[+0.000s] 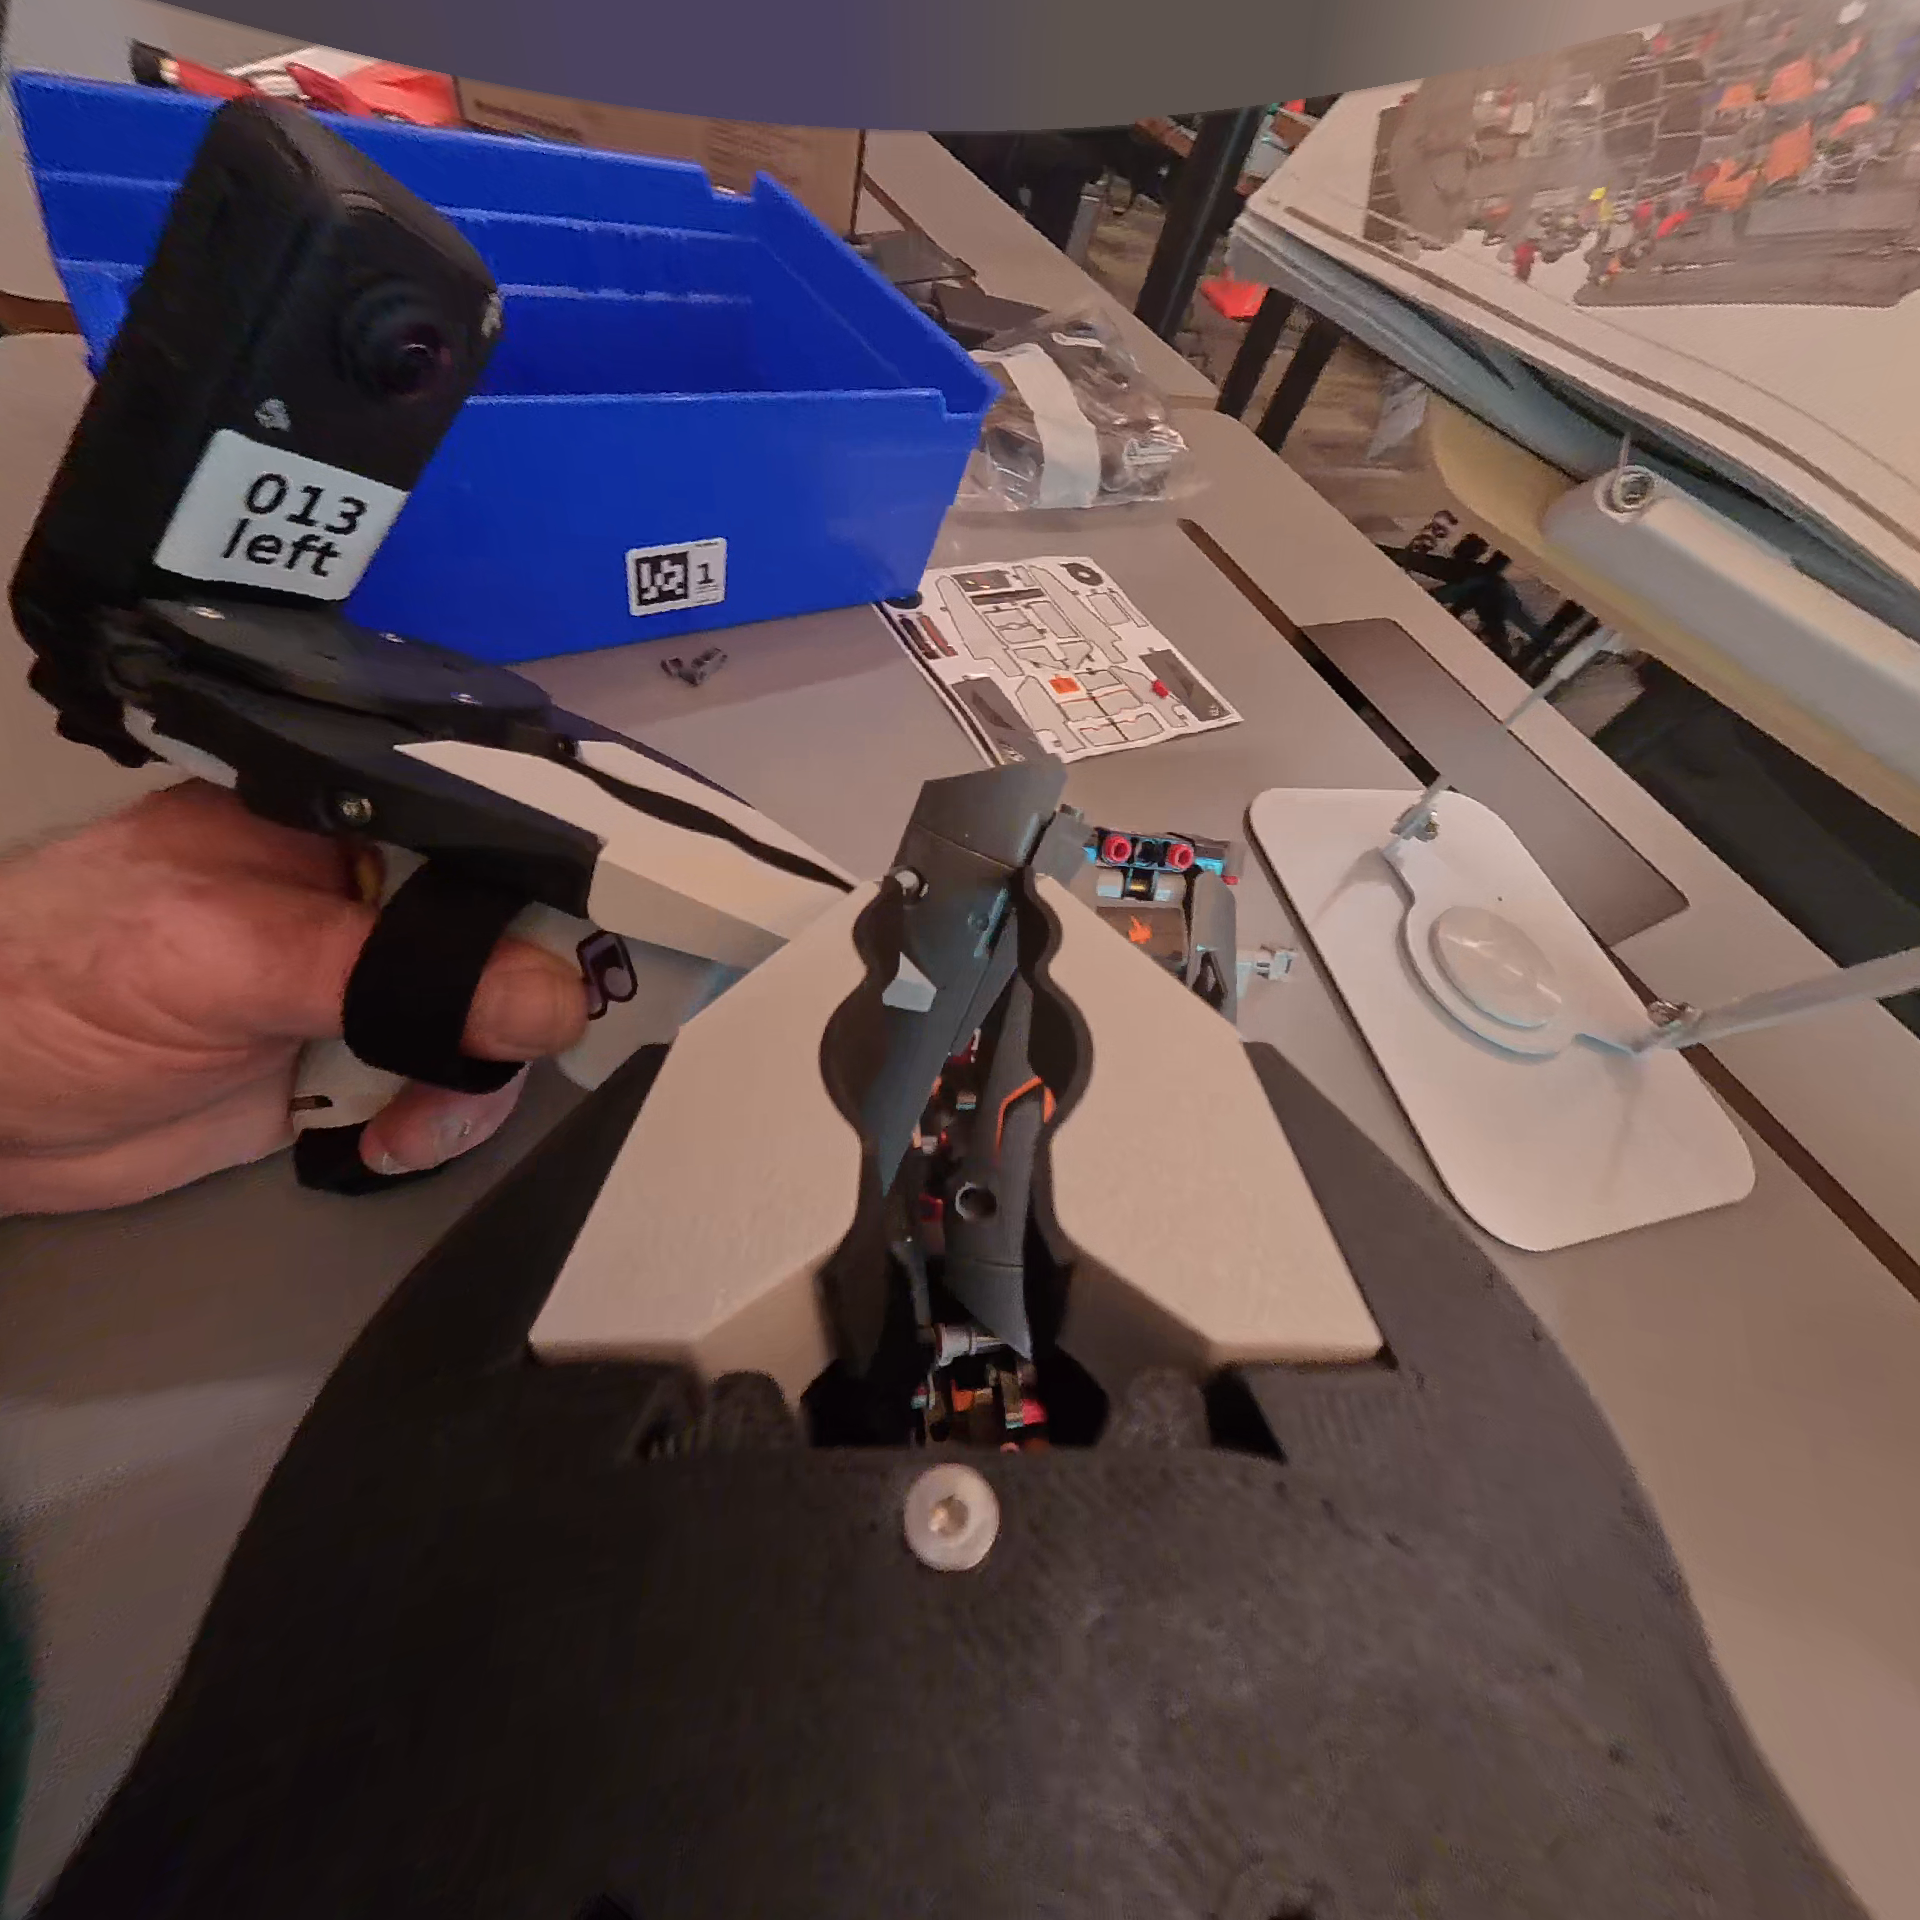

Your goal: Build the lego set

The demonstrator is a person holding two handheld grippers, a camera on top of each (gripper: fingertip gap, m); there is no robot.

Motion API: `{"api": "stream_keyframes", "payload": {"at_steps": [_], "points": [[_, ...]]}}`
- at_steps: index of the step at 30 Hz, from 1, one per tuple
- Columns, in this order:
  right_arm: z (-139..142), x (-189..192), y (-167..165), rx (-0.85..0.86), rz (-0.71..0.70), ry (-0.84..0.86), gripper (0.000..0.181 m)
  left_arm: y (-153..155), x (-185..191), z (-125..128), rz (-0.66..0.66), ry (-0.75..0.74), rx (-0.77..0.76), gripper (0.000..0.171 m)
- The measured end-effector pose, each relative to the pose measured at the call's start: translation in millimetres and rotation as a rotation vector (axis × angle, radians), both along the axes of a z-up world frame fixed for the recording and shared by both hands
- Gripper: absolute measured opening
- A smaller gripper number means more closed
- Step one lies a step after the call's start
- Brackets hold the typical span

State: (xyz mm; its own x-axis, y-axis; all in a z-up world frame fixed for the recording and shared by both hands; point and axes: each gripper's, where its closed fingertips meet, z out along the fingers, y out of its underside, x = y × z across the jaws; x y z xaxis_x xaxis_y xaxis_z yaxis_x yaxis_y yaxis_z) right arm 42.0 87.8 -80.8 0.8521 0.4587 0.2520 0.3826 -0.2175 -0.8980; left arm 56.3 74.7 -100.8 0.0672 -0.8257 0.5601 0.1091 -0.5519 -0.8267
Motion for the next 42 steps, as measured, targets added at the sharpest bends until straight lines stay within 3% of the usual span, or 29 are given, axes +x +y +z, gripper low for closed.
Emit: {"api": "stream_keyframes", "payload": {"at_steps": [6, 12, 16, 23, 29, 33, 42], "points": [[-1, 3, 3, 0.002, -0.064, 0.012, 0.031, 1, 1, -1, 0.011, 0.012, 0.017, 0.007], [3, 1, 4, 0.003, -0.106, 0.092, 0.054, 1, 1, -1, 0.011, 0.013, 0.022, 0.007], [5, 3, 1, 0.014, -0.121, 0.075, 0.057, 1, 2, -1, 0.009, 0.013, 0.024, 0.007], [0, -1, 9, -0.018, -0.123, 0.055, 0.033, 0, 2, -2, 0.014, 0.024, 0.040, 0.007], [0, 0, 7, -0.030, -0.079, 0.098, 0.030, -1, 3, -2, 0.022, 0.036, 0.073, 0.007], [4, 1, 4, -0.011, -0.033, 0.127, 0.017, -1, 3, -1, 0.014, 0.033, 0.067, 0.012], [3, 6, 6, -0.040, -0.038, 0.117, 0.025, 1, 4, -3, 0.011, 0.051, 0.080, 0.008]]}}
